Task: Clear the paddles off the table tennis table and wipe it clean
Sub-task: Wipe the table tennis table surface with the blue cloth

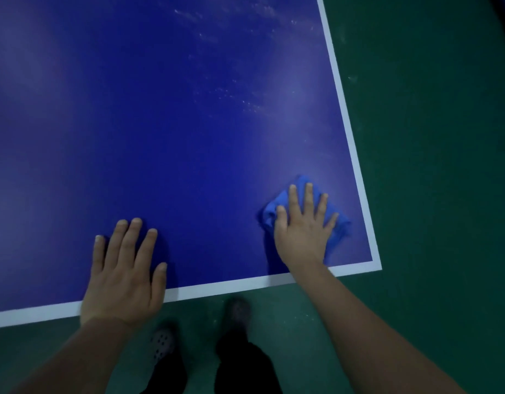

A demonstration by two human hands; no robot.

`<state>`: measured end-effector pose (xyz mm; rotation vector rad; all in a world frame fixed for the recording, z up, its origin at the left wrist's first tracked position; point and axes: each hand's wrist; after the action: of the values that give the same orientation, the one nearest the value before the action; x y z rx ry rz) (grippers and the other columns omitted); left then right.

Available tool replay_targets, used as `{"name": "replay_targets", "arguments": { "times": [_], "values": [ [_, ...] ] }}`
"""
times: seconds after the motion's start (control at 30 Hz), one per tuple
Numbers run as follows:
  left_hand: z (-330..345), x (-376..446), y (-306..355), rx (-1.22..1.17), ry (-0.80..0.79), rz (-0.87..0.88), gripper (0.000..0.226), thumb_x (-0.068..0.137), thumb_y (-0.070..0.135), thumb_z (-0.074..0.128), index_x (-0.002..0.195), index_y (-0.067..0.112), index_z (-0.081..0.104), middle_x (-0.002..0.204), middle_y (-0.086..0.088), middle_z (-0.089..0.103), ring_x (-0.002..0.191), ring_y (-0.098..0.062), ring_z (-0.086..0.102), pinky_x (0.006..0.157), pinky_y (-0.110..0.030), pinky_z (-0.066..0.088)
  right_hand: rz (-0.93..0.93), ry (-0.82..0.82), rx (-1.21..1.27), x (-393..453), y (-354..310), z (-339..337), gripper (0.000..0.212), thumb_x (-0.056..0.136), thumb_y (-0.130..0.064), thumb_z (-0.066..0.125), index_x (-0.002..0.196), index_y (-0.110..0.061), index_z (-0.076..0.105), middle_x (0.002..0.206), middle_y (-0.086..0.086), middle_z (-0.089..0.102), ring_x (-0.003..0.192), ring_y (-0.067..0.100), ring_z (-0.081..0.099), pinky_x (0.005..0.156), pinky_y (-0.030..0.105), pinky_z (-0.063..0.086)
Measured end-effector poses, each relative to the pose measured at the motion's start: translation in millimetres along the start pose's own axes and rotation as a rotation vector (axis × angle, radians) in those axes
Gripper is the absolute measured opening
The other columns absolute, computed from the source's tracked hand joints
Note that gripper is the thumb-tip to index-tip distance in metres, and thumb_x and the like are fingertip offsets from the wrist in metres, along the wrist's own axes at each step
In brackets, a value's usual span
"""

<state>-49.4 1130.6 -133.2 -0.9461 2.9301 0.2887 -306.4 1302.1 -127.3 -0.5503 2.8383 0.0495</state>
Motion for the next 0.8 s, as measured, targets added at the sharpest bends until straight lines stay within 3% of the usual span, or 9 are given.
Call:
{"name": "replay_targets", "arguments": {
  "times": [0.07, 0.17, 0.27, 0.33, 0.4, 0.53, 0.6, 0.7, 0.8],
  "values": [
    [0.2, 0.4, -1.3, 0.006, -0.004, -0.008, 0.067, 0.095, 0.042, 0.030, 0.145, 0.001, 0.045, 0.157, -0.021, 0.032, 0.149, -0.037, 0.022, 0.121, -0.058, 0.011, -0.152, 0.049, 0.006, 6.3, -46.9, 0.8, 0.060, 0.100, -0.054, 0.019, 0.157, -0.036, 0.016, 0.167, -0.004, 0.004, 0.153, 0.033, 0.000, 0.118, 0.063, -0.003],
    [1.0, 0.5, -1.1, 0.014, 0.000, -0.032, 0.067, 0.095, 0.043, 0.029, 0.144, 0.000, 0.046, 0.157, -0.019, 0.033, 0.149, -0.036, 0.023, 0.120, -0.058, 0.014, -0.539, 0.026, 0.003, 7.9, -107.5, 2.2, 0.063, 0.097, -0.054, 0.016, 0.156, -0.035, 0.023, 0.167, -0.004, 0.010, 0.153, 0.032, 0.000, 0.117, 0.064, -0.002],
    [0.9, 1.1, 2.5, 0.027, 0.031, -0.075, 0.070, 0.100, 0.047, 0.020, 0.143, -0.001, 0.047, 0.156, -0.019, 0.036, 0.147, -0.037, 0.027, 0.119, -0.060, 0.016, -0.833, 0.005, -0.064, 38.5, -101.6, -4.7, 0.060, 0.097, -0.053, 0.018, 0.154, -0.036, 0.028, 0.165, -0.006, 0.016, 0.153, 0.030, 0.006, 0.118, 0.063, 0.004],
    [-2.4, 0.2, 12.7, 0.019, 0.069, -0.220, 0.070, 0.098, 0.047, 0.024, 0.144, -0.001, 0.045, 0.156, -0.021, 0.035, 0.147, -0.037, 0.027, 0.121, -0.058, 0.012, -0.776, 0.073, -0.080, 90.1, -65.0, -15.0, 0.059, 0.097, -0.052, 0.021, 0.153, -0.036, 0.032, 0.164, -0.005, 0.021, 0.152, 0.031, 0.014, 0.117, 0.064, 0.010],
    [-2.3, -3.0, 38.7, -0.025, 0.094, -0.365, 0.070, 0.095, 0.045, 0.029, 0.145, -0.001, 0.043, 0.157, -0.021, 0.032, 0.148, -0.036, 0.023, 0.123, -0.054, 0.006, -0.579, 0.096, -0.097, 154.8, -16.7, -31.5, 0.058, 0.099, -0.051, 0.020, 0.156, -0.037, 0.024, 0.166, -0.006, 0.014, 0.152, 0.030, 0.010, 0.118, 0.063, 0.008],
    [7.5, 8.7, 117.5, -0.147, 0.141, -0.469, 0.069, 0.095, 0.046, 0.028, 0.147, 0.001, 0.040, 0.159, -0.019, 0.030, 0.150, -0.032, 0.018, 0.124, -0.046, 0.000, -0.392, 0.038, -0.052, 225.5, 45.3, -65.9, 0.058, 0.103, -0.049, 0.015, 0.158, -0.033, 0.014, 0.167, -0.005, 0.003, 0.153, 0.029, 0.001, 0.120, 0.059, 0.003],
    [12.7, 17.6, 146.1, -0.190, 0.135, -0.523, 0.069, 0.095, 0.046, 0.028, 0.148, 0.003, 0.039, 0.160, -0.017, 0.028, 0.152, -0.029, 0.014, 0.124, -0.045, -0.001, -0.451, 0.094, -0.091, 195.8, 58.0, -58.4, 0.060, 0.101, -0.048, 0.016, 0.158, -0.030, 0.020, 0.167, -0.002, 0.010, 0.152, 0.033, 0.008, 0.119, 0.061, 0.007],
    [20.2, 24.0, 163.8, -0.159, 0.111, -0.579, 0.070, 0.094, 0.047, 0.029, 0.147, 0.004, 0.040, 0.160, -0.016, 0.028, 0.152, -0.029, 0.013, 0.123, -0.050, -0.001, -0.751, 0.063, -0.151, 109.1, 91.8, -33.2, 0.057, 0.102, -0.049, 0.019, 0.156, -0.029, 0.023, 0.166, 0.000, 0.015, 0.152, 0.033, 0.009, 0.119, 0.062, 0.010],
    [22.4, 27.7, 163.8, -0.127, 0.098, -0.566, 0.069, 0.094, 0.047, 0.029, 0.147, 0.006, 0.042, 0.160, -0.016, 0.028, 0.152, -0.030, 0.013, 0.122, -0.053, -0.002, -0.933, -0.004, -0.149, 133.0, 101.2, -39.3, 0.057, 0.103, -0.052, 0.017, 0.155, -0.033, 0.023, 0.165, -0.004, 0.016, 0.153, 0.030, 0.007, 0.118, 0.063, 0.013]
  ]
}}
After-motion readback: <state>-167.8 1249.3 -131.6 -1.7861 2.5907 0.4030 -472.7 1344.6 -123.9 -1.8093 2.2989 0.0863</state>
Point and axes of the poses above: each hand's wrist, its own x-axis towards the middle knuckle, its own z-axis out of the palm, y = z × x
